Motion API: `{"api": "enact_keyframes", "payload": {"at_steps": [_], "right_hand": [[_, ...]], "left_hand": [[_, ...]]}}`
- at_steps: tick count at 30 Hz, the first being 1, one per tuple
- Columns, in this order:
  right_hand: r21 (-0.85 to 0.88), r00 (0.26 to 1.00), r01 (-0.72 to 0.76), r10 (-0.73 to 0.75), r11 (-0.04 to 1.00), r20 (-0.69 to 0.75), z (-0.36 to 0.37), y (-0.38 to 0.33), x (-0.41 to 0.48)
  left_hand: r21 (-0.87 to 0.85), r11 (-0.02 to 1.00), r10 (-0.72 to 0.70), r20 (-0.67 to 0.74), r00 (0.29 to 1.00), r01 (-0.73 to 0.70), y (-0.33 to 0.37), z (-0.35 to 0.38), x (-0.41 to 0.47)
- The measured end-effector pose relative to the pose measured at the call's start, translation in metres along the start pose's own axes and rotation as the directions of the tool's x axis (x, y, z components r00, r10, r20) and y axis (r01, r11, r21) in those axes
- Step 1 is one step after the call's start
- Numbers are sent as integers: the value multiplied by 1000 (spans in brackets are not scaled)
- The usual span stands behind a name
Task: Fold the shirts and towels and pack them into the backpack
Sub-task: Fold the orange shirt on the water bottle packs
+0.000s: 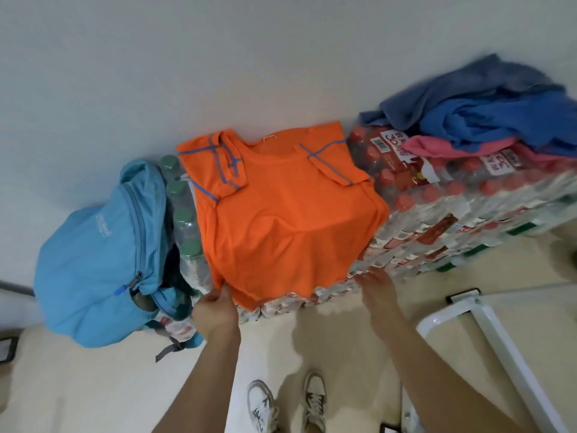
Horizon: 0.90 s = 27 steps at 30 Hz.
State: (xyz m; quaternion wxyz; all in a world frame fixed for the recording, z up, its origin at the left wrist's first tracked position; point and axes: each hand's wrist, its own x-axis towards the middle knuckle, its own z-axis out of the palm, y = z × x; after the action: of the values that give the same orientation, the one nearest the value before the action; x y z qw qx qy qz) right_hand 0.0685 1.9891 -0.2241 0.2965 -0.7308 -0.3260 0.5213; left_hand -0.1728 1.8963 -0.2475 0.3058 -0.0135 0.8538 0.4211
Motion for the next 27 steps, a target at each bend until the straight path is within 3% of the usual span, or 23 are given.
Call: {"api": "enact_keyframes", "payload": {"at_steps": [3,6,9,13,16,21,24,27], "right_hand": [[-49,993,-54,59,997,106,8,14,32],[-66,994,-76,80,995,68,24,25,57],[-178,1000,25,-27,984,-10,36,35,81],[-193,994,76,-89,978,-56,39,42,96],[-252,984,174,-177,952,12,29,45,84],[-353,938,345,-303,870,169,-15,22,48],[-310,936,339,-285,888,208,-40,-7,24],[-301,928,360,-305,883,214,-55,-37,5]], "left_hand": [[49,997,67,-50,997,-64,-2,5,5],[72,991,116,-53,992,-112,-3,7,5],[21,994,112,-8,994,-112,-6,9,1],[-47,983,180,69,981,-177,-3,4,-9],[-31,965,263,168,950,-262,-2,-9,-19],[78,929,338,216,916,-361,9,-38,-32],[-77,968,251,223,942,-239,31,-56,-52],[-333,943,91,330,940,25,54,-74,-71]]}}
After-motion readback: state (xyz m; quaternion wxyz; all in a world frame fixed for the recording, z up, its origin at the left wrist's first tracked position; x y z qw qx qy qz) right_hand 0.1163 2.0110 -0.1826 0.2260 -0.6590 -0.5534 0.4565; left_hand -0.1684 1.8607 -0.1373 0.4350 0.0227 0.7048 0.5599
